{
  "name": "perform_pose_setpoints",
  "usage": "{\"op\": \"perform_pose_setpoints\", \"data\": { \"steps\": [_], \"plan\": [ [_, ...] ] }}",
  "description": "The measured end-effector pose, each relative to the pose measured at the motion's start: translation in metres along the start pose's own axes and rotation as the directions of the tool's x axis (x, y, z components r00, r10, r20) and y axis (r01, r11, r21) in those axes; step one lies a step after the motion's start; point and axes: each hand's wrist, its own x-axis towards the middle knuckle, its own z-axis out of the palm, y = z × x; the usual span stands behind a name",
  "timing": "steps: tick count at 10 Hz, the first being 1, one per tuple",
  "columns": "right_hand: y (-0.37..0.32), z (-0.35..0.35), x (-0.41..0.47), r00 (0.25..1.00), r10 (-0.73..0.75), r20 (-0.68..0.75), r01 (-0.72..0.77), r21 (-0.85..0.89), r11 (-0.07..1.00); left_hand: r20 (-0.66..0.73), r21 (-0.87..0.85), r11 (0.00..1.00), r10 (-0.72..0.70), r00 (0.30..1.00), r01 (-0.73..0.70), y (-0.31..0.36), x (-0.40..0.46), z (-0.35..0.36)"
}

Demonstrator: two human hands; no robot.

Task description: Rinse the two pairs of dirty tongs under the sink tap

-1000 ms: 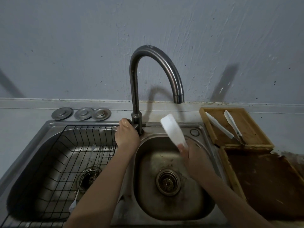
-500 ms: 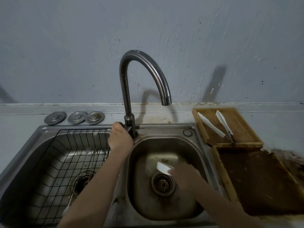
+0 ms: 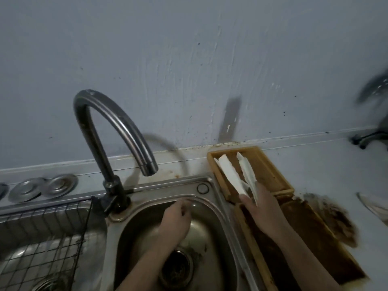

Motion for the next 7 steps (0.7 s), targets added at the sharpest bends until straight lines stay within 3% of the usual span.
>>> {"op": "perform_pose_setpoints", "data": {
  "steps": [2,3,6,7],
  "plan": [
    [0.037,-0.005,0.062,0.985,0.075,-0.154,-0.102,-0.182,0.978,0.108,0.243,0.904,0.336,0.936,-0.353,0.059,0.045,0.043],
    [0.048,-0.001,0.085,0.981,0.112,-0.157,-0.142,-0.195,0.97,0.16,0.323,0.83,0.426,0.89,-0.455,0.066,0.064,0.06],
    [0.06,0.016,0.116,0.982,0.163,-0.098,-0.177,-0.156,0.972,0.297,0.512,0.716,0.372,0.88,-0.475,0.063,0.086,0.071],
    [0.057,0.016,0.114,0.983,0.159,-0.089,-0.173,-0.172,0.97,0.314,0.414,0.784,0.354,0.881,-0.463,0.063,0.082,0.065]
  ]
}}
